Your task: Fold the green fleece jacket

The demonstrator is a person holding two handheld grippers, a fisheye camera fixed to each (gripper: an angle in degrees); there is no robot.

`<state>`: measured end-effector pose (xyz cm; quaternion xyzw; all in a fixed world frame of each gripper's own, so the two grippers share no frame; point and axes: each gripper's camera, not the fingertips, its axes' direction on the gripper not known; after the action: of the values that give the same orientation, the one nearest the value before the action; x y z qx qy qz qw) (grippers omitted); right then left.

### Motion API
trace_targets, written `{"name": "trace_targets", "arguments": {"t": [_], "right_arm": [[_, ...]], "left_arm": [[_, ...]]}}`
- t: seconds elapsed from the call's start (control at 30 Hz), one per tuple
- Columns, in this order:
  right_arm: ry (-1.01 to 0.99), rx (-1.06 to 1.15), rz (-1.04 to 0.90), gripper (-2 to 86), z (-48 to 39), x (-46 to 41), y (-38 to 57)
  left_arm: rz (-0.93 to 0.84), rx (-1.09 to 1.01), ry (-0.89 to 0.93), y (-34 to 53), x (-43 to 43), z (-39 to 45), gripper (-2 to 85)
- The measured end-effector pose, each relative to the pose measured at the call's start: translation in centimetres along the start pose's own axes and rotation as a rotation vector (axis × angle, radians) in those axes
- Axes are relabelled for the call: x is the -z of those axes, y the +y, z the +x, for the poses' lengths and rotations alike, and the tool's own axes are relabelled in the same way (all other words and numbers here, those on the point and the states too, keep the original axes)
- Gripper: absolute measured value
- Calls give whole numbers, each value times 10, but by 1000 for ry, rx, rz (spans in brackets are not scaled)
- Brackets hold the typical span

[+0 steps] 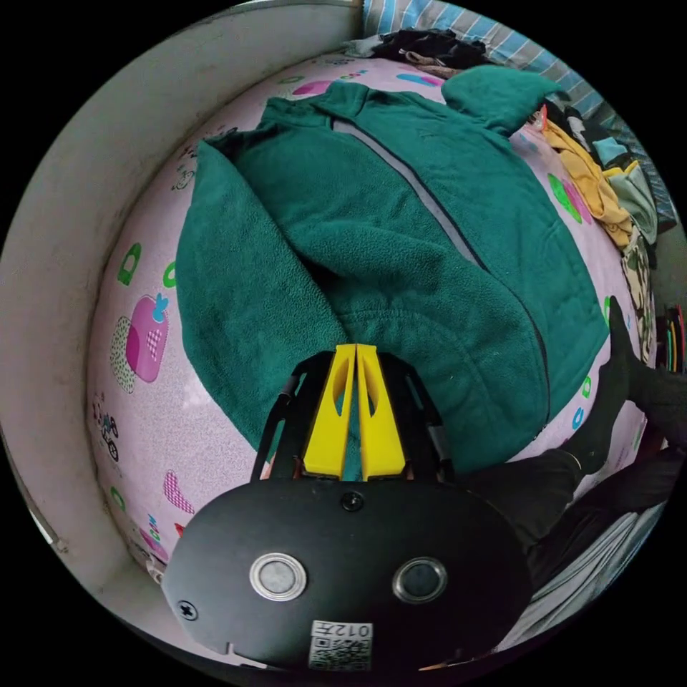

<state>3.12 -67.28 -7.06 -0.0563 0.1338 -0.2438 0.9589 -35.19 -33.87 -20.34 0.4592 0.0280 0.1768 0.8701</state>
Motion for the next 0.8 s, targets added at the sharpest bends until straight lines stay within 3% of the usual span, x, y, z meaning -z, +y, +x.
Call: {"name": "trace_targets", "arguments": {"t": [0.23,0.33,0.47,0.63,0.73,0.8], "right_arm": [[-319,244,-201,-9,-58,-46,120],[-501,245,-259,-10,-87,-61,140],[-648,397,-365,-10,-135,-68,160],[-701,520,-393,-10,-156,-62,167],[-715,531,-389,-10,-153,-60,168],[-719,534,-394,-10,-149,-61,170]], "left_arm": [[51,122,-184,14,92,-86,4],[61,157,16,21,112,-108,18],[-3,65,139,27,88,-60,55],[-161,-129,47,20,31,30,79],[-276,-217,-172,22,12,49,56],[-289,-226,-201,26,16,42,34]]}}
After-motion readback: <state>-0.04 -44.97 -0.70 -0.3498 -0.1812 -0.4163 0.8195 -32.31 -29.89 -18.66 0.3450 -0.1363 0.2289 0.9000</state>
